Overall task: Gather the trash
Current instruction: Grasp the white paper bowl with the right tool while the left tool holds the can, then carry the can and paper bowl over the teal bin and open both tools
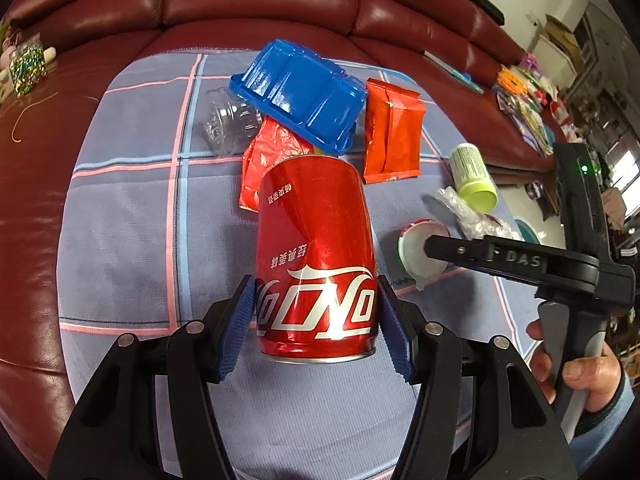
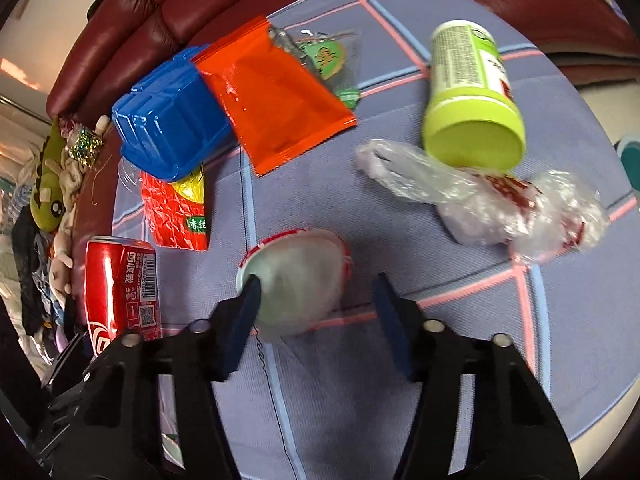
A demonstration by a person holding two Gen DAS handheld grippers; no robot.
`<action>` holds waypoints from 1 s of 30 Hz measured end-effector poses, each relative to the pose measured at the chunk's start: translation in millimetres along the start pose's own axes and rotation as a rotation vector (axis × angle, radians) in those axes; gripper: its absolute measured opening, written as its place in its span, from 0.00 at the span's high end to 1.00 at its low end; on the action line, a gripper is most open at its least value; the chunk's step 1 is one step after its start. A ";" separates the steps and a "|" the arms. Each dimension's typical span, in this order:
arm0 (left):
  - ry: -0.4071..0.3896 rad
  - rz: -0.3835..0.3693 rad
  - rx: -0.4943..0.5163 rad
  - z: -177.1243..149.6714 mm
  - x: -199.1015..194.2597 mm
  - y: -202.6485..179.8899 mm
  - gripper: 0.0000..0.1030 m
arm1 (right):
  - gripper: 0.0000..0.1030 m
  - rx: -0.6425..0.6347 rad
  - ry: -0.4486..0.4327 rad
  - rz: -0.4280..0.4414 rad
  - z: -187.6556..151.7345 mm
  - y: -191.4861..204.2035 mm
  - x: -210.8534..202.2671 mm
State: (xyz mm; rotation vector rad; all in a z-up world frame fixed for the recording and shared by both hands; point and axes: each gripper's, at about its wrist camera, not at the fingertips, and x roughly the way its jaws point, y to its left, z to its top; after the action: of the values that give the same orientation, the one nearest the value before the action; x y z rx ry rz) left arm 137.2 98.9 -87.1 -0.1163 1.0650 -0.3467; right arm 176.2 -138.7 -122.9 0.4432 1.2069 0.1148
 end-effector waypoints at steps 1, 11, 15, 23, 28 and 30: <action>0.001 0.002 0.004 -0.6 0.0 -0.4 0.41 | 0.60 -0.002 0.001 -0.001 -0.3 1.3 1.5; 0.022 -0.004 0.035 0.0 7.4 -14.5 0.41 | 0.95 -0.018 -0.009 0.002 -6.0 -4.7 -7.5; 0.023 -0.020 0.060 3.2 10.5 -31.3 0.41 | 0.95 0.000 -0.049 -0.009 -5.1 -22.4 -29.4; 0.003 -0.050 0.157 9.2 8.8 -86.3 0.41 | 0.95 0.058 -0.142 -0.018 -10.6 -71.4 -81.1; 0.008 -0.057 0.229 9.2 13.8 -129.1 0.41 | 0.95 0.090 -0.214 -0.054 -17.3 -105.6 -114.1; 0.009 -0.058 0.264 8.4 14.3 -149.2 0.41 | 0.95 0.108 -0.250 -0.071 -22.2 -125.4 -131.2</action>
State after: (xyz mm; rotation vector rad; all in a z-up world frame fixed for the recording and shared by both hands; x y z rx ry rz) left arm 117.6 -46.8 -56.2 0.0909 1.0168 -0.5370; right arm 89.9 -288.4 -63.1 0.4928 0.9839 -0.0663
